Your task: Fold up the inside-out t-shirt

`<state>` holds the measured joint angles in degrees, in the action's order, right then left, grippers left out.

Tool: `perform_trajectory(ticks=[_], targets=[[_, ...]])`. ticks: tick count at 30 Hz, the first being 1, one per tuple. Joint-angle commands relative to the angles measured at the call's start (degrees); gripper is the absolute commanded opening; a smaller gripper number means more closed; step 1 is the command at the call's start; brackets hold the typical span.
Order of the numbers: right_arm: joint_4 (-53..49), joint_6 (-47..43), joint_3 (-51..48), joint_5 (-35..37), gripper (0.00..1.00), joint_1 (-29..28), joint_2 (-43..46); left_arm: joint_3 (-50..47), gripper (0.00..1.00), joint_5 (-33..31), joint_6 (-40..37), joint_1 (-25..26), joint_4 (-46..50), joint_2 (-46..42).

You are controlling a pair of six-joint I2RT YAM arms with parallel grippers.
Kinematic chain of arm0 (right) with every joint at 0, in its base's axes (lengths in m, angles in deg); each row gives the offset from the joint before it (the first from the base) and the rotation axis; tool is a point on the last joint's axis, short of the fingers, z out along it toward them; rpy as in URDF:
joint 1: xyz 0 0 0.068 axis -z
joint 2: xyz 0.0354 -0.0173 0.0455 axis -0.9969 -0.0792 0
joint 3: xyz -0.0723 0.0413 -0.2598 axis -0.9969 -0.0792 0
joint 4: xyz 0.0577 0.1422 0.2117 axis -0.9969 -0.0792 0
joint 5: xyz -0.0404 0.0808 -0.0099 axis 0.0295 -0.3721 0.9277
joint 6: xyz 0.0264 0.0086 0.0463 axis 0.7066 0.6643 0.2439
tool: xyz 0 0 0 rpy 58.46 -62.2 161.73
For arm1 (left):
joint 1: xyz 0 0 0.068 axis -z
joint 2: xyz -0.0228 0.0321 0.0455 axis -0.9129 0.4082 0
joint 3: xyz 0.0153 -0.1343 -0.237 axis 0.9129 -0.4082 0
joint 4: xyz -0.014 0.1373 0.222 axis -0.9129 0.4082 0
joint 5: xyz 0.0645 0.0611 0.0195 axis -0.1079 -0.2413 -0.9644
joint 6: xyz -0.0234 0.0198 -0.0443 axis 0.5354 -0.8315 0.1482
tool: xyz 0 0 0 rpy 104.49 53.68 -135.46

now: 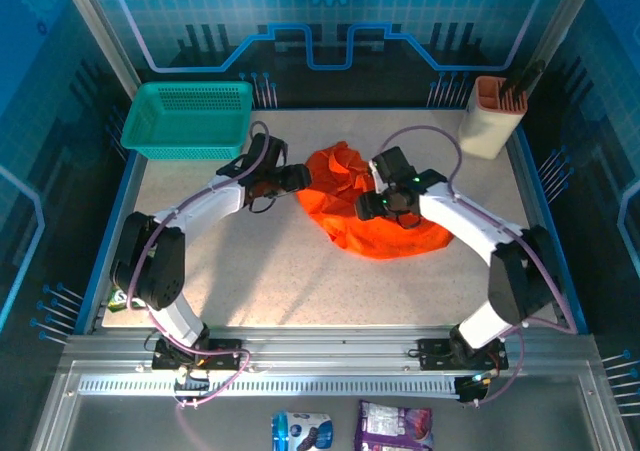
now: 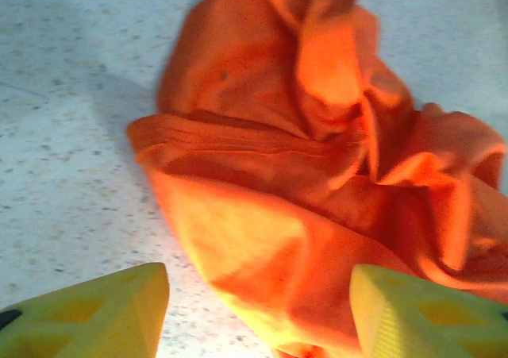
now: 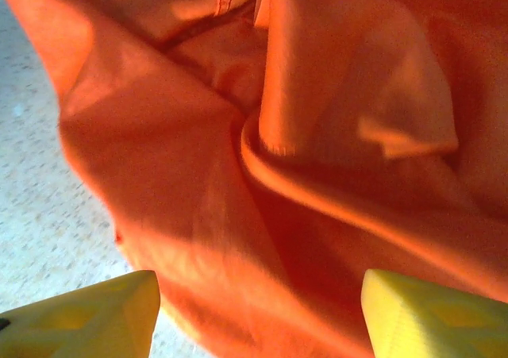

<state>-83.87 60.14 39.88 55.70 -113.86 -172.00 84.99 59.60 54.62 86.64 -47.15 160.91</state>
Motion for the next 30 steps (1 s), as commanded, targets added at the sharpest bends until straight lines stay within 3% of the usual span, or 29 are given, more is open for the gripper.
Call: perform_trajectory(ticks=[1,11,14,16,18,21,24,30], targets=[[-3.3,-1.6,5.8,7.5,0.68,-1.2,-4.7,2.2,0.66,0.6,-2.1,-2.5,1.3,3.1],[-2.6,-3.0,12.8,10.2,0.65,-1.0,-15.3,11.1,0.68,7.1,-2.0,-4.0,0.9,15.9],[-2.9,-3.3,13.6,10.2,0.54,-1.0,-16.2,12.4,0.63,7.3,-1.7,-4.0,0.9,18.3],[-3.0,-3.6,14.1,10.3,0.38,-0.7,-15.6,11.7,0.55,6.5,-1.2,-4.3,-0.4,18.3],[-2.9,-4.1,14.7,10.0,0.20,-0.1,-14.2,10.8,0.39,6.8,-0.1,-4.9,-2.2,17.8],[-3.5,-5.1,17.3,8.7,0.02,2.1,-11.9,10.1,0.13,7.9,1.4,-6.5,-4.1,15.8],[-5.5,-6.6,22.6,7.0,0.00,4.8,-10.0,10.8,0.01,9.2,2.9,-8.5,-5.1,12.1],[-12.8,-10.9,40.7,4.8,0.00,9.7,-8.7,16.5,0.00,9.4,4.3,-12.4,-2.6,2.5]])
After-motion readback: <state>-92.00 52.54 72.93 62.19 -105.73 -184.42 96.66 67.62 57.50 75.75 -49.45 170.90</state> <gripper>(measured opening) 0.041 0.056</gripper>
